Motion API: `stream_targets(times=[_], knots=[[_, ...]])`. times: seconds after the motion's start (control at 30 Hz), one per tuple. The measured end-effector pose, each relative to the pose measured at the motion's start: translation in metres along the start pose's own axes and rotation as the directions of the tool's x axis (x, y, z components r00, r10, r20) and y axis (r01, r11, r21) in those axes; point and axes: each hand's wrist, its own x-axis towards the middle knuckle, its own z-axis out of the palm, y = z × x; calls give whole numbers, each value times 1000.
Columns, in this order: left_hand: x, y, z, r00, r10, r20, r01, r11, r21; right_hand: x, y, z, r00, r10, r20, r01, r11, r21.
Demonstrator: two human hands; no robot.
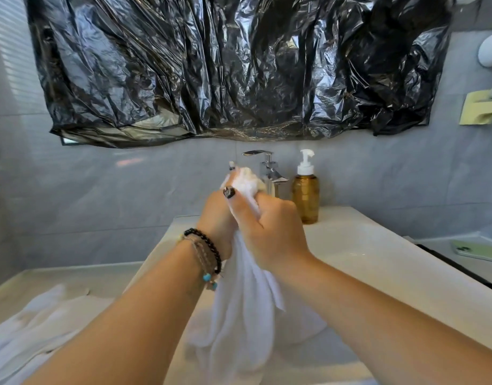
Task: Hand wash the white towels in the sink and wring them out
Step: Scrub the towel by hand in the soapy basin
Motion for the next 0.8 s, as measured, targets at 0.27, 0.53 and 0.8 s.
stream_targets(times=[0.27,0.53,0.8], knots=[[1,-15,26,993,-80,-92,87,994,71,15,12,-13,979,133,-151,-129,991,38],[-3,-15,34,994,-79,-71,73,994,-84,48,33,-13,896,426,-125,-423,905,57],[2,-19,17,993,-105,-45,98,986,-137,32,1,-2,950,311,-30,-311,950,0]])
